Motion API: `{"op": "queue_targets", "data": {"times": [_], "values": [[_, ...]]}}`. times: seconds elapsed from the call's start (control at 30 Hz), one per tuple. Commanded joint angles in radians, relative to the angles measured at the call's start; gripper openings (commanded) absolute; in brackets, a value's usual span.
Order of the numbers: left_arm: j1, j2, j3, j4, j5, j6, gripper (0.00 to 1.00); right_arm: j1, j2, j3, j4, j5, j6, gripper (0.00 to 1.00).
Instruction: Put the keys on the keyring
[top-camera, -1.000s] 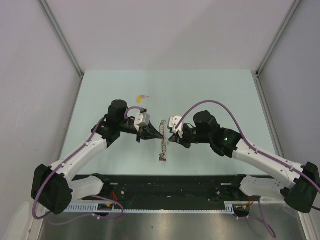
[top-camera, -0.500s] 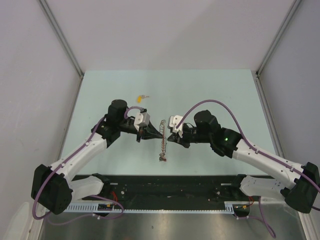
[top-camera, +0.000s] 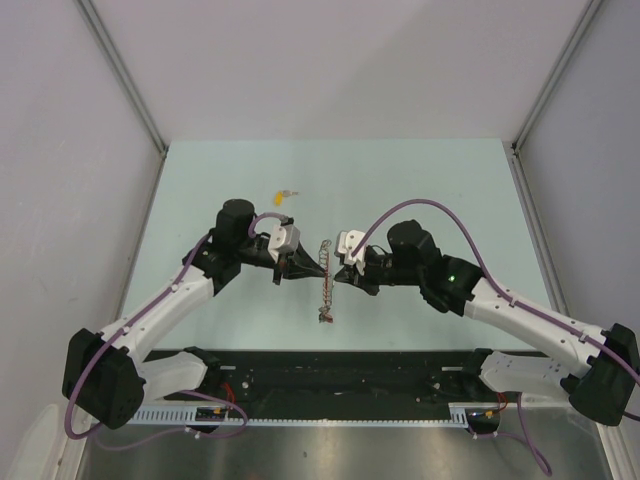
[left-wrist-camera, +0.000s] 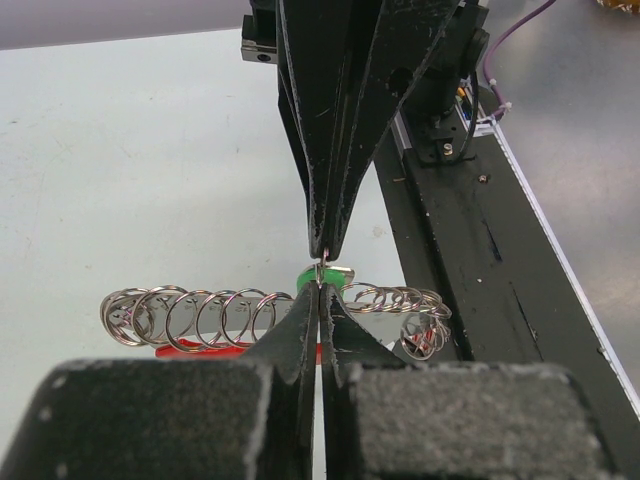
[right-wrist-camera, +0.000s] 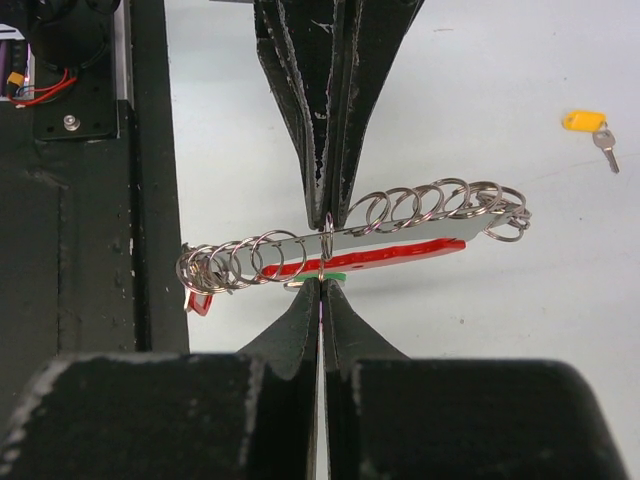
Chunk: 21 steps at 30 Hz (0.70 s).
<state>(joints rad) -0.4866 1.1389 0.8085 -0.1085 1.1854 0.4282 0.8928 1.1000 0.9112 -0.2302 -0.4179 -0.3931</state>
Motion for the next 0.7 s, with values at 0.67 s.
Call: {"op": "queue_targets", "data": {"times": [0.67], "values": [[-0.004, -0.01, 0.046, -0.053, 0.099, 0.035, 0.0, -0.008, -0.014, 0.043, 0.026, -0.032, 0.008, 0.0]]}}
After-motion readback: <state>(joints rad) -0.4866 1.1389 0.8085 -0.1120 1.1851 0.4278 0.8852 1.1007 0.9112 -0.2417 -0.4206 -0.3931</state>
